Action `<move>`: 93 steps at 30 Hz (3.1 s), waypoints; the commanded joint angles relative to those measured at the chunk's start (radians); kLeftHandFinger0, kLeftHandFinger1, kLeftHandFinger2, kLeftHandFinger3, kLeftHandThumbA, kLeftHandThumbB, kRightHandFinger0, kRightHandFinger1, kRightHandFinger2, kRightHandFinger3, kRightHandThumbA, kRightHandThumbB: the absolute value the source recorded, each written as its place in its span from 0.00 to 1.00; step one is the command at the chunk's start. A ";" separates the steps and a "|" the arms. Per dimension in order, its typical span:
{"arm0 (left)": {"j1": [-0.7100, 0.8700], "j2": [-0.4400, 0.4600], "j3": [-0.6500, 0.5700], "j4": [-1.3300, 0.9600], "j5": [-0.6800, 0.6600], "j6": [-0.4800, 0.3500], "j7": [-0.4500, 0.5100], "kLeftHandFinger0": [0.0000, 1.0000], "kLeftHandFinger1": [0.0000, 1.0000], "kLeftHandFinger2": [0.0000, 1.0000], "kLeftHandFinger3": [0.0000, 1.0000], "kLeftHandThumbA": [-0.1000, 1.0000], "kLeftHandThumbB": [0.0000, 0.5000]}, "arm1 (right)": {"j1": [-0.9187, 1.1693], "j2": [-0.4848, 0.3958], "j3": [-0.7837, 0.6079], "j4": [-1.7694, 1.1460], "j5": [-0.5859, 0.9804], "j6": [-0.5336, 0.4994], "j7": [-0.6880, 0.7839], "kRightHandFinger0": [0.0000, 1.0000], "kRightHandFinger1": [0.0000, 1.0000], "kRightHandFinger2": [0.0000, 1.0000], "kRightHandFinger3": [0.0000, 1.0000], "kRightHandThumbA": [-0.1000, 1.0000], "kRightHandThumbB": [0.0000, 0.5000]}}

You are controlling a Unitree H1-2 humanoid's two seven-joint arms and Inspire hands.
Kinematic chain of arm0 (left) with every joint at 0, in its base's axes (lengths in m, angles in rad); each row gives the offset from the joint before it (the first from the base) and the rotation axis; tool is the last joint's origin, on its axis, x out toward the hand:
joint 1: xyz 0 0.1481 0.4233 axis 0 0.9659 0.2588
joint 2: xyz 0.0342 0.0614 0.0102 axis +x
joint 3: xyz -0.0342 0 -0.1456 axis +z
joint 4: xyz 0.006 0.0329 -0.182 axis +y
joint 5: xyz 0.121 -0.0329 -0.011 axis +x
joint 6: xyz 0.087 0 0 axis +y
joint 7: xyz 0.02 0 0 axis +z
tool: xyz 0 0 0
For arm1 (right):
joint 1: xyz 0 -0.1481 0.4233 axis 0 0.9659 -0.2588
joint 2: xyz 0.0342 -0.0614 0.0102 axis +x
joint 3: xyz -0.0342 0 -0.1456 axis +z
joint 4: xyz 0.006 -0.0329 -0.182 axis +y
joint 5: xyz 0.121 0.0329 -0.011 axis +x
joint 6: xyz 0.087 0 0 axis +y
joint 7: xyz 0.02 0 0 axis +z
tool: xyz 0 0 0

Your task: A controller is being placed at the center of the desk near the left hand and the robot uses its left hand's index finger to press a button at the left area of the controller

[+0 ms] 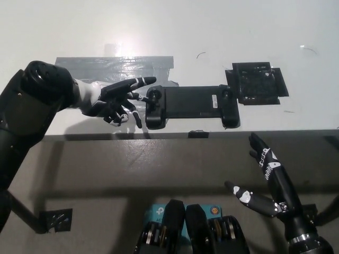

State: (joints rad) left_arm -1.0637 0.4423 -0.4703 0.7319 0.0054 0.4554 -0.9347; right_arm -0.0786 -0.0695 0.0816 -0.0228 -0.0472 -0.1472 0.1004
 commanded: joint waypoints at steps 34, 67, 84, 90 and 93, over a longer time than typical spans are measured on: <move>0.126 0.039 -0.063 -0.209 0.020 0.015 -0.055 0.00 0.01 0.32 1.00 1.00 1.00 | -0.011 -0.001 0.002 -0.025 0.010 -0.010 0.008 0.95 1.00 1.00 1.00 0.83 0.37; 1.035 -0.405 0.574 -0.754 0.133 -0.793 0.663 1.00 1.00 1.00 1.00 1.00 0.67 | 0.062 0.023 0.010 0.034 0.033 -0.092 0.006 1.00 1.00 1.00 1.00 0.86 0.38; 1.060 -0.406 0.497 -0.632 0.282 -0.916 0.764 1.00 1.00 1.00 1.00 1.00 0.61 | 0.072 0.010 0.034 0.045 0.058 -0.112 0.049 1.00 1.00 1.00 1.00 0.96 0.53; 1.054 -0.390 0.478 -0.625 0.297 -0.925 0.817 1.00 1.00 1.00 1.00 1.00 0.62 | 0.064 0.011 0.032 0.046 0.049 -0.108 0.043 1.00 1.00 1.00 1.00 0.97 0.52; 1.049 -0.381 0.462 -0.626 0.311 -0.925 0.845 1.00 1.00 1.00 1.00 1.00 0.62 | 0.065 0.012 0.033 0.039 0.044 -0.099 0.040 1.00 1.00 1.00 1.00 0.98 0.51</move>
State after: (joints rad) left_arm -0.0083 0.0524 0.0280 0.1156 0.1928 -0.2148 -0.3012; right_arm 0.0056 -0.0665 0.1022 0.0501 -0.0438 -0.1467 0.1142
